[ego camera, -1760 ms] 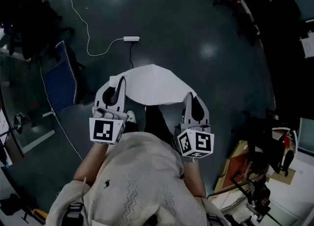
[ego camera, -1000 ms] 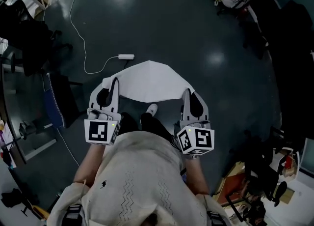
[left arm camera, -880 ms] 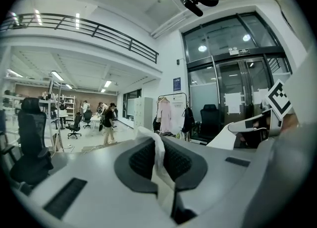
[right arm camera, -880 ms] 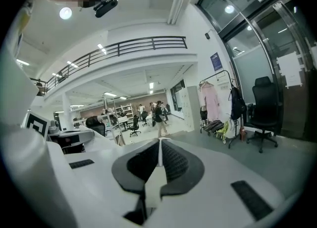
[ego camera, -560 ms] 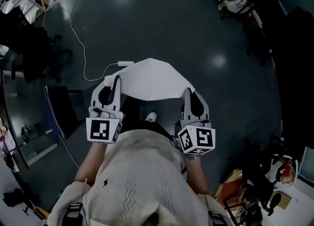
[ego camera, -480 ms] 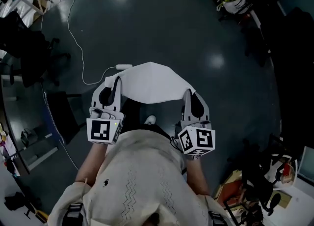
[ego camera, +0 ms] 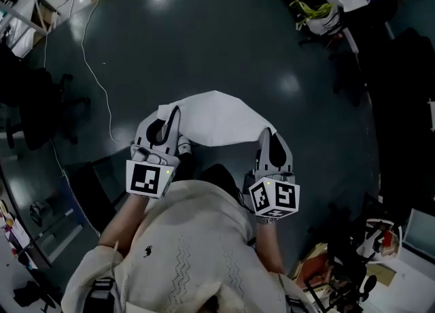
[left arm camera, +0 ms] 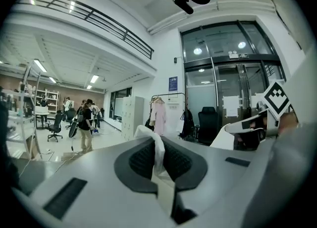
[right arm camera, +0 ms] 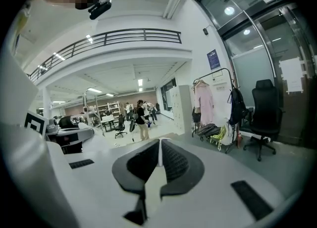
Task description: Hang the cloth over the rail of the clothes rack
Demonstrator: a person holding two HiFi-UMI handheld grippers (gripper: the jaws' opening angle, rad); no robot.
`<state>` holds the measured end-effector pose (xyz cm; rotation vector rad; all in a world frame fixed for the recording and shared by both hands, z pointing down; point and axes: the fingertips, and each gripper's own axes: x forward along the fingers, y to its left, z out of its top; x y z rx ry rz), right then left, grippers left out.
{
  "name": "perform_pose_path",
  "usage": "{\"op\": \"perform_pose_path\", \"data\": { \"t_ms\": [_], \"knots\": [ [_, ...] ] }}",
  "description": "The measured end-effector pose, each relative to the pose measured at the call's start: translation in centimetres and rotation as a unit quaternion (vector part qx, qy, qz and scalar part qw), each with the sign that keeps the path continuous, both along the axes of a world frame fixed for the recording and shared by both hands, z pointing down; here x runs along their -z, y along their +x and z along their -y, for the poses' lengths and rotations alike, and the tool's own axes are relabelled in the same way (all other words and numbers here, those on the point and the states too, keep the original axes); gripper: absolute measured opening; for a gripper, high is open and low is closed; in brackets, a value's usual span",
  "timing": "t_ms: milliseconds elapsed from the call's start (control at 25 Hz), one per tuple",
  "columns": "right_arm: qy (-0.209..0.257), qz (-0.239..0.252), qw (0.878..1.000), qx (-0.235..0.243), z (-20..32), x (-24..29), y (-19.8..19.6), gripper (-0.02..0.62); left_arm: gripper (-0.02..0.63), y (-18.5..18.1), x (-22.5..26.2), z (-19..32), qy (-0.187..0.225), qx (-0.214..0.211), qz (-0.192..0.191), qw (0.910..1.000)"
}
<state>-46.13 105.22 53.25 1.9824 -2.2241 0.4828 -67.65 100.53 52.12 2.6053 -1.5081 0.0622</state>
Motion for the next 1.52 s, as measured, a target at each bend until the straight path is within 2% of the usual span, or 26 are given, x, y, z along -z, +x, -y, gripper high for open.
{"op": "perform_pose_path", "data": {
  "t_ms": [80,200,360,480,800,1000,1160,1520],
  "knots": [
    [0.005,-0.001,1.000,-0.009,3.3,0.6,-0.7,0.023,0.020,-0.9,0.3,4.2,0.000,-0.006,0.003,1.0000],
    [0.008,-0.004,1.000,-0.020,7.0,0.9,-0.4,0.023,0.020,-1.0,1.0,9.2,0.011,-0.006,-0.013,0.9998],
    [0.005,-0.001,0.999,-0.036,11.1,0.1,2.0,0.023,0.019,1.2,-0.6,13.2,-0.002,-0.028,0.016,0.9995],
    [0.006,0.000,0.999,-0.033,16.2,-0.4,4.2,0.023,0.020,3.5,-1.4,17.7,-0.011,-0.027,0.021,0.9994],
    [0.005,0.010,1.000,0.017,33.8,-1.0,10.6,0.023,0.019,10.1,-0.8,32.9,-0.007,0.008,0.036,0.9993],
    [0.009,0.004,0.998,0.065,42.7,0.6,12.7,0.023,0.019,13.3,0.8,40.5,0.002,0.037,0.028,0.9989],
    [0.015,0.011,0.997,0.069,46.9,1.6,13.8,0.023,0.020,14.7,1.7,44.3,0.008,0.047,0.018,0.9987],
    [0.012,0.000,0.999,0.039,56.4,1.9,15.2,0.023,0.020,16.7,1.8,55.9,0.014,0.011,0.012,0.9998]
  ]
}}
